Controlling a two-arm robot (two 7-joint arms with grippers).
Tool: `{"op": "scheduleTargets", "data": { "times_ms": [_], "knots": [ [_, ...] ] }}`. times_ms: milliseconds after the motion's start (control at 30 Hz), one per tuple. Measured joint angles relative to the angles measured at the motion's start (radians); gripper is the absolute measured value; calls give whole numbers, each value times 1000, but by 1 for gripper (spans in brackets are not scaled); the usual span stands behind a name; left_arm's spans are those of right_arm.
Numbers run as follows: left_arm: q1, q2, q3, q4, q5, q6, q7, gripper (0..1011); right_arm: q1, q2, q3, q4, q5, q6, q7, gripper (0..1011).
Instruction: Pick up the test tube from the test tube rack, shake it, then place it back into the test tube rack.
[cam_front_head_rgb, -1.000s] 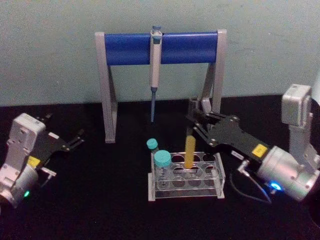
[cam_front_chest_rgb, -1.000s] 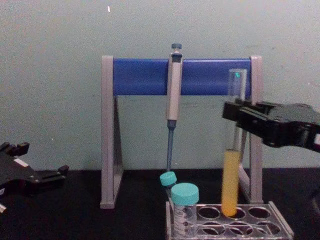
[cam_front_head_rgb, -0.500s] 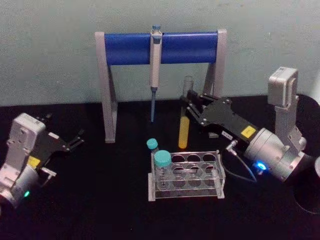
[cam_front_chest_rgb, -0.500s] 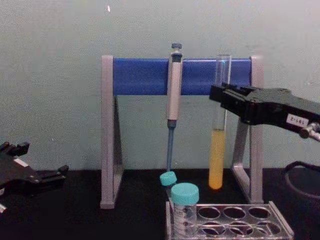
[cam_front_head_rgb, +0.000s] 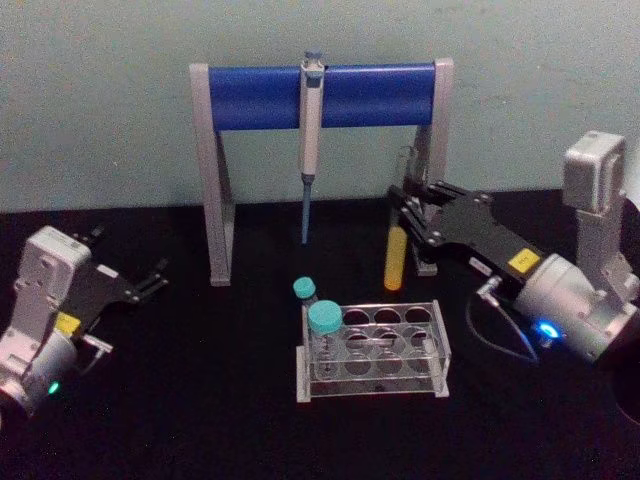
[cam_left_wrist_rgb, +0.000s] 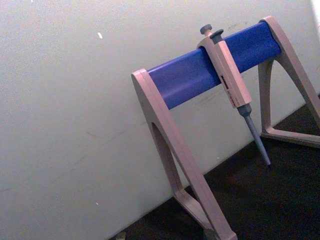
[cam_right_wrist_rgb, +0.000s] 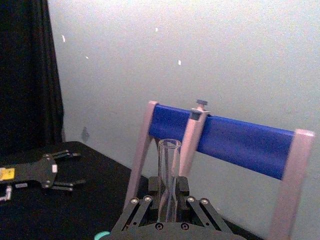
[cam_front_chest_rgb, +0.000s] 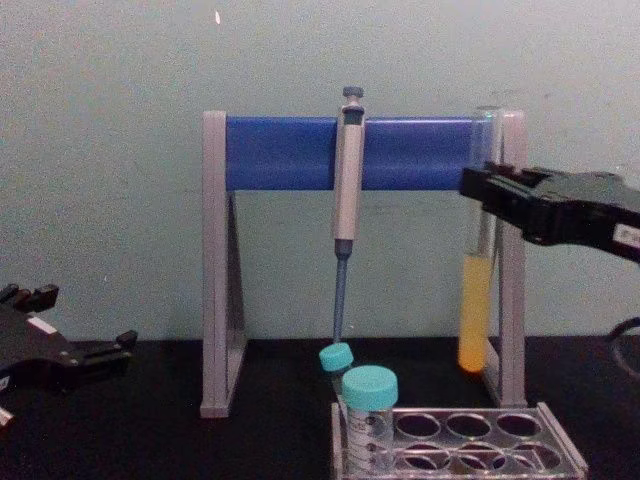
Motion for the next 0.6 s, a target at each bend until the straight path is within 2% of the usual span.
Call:
{"op": "scheduleTargets", "data": {
  "times_ms": [167,300,467,600],
  "knots": [
    [0,0,0,0,0,0,0,1001,-48,30,34,-42,1,5,-12,229],
    [0,0,0,0,0,0,0,1001,-92,49,47,-82,14,15,-8,228],
    [0,0,0,0,0,0,0,1001,-123,60,35,-115,34,24,21,229],
    [0,0,0,0,0,0,0,1001,-111,51,7,-113,41,25,43,229]
  ]
}}
